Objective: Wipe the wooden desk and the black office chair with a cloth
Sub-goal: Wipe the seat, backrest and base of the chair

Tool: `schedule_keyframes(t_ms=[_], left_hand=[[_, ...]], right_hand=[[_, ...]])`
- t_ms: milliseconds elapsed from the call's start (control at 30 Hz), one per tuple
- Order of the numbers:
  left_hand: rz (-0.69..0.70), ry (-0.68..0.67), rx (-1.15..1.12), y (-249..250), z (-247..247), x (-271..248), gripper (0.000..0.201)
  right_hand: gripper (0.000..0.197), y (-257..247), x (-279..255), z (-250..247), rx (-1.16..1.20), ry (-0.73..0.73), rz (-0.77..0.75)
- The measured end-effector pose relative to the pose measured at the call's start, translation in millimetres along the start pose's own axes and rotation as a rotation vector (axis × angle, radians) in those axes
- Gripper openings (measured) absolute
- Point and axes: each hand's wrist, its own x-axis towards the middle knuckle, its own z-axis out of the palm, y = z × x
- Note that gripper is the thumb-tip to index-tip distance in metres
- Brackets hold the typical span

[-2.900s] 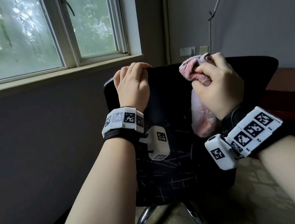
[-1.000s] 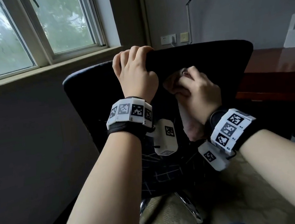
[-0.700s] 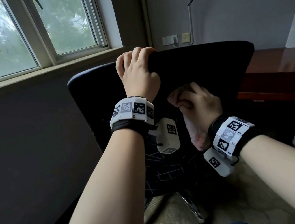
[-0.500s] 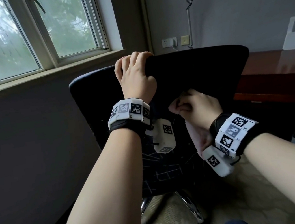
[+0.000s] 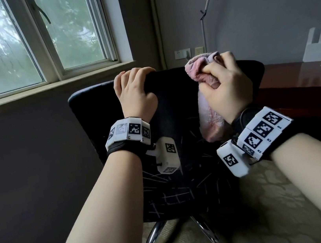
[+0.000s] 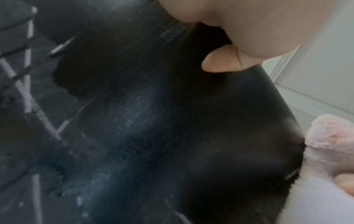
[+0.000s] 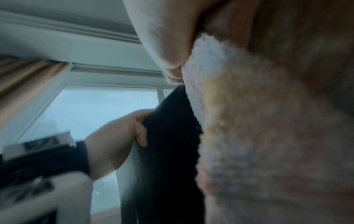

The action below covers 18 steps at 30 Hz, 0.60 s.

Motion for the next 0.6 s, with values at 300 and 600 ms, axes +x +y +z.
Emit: schedule_keyframes(t_ms=[300,600], left_hand=[[-0.07,0.032,-0.053,3.4,2.2,3.9,0.053],[-0.023,-0.019,0.011,-0.8,-1.0,1.7,0.054]], right_hand=[[0.009,10.2,-35.2,30.9,-0.073,-0.19,-0.005],[0.012,2.8,-60.7,38.3,-0.103,-0.491,0.125]])
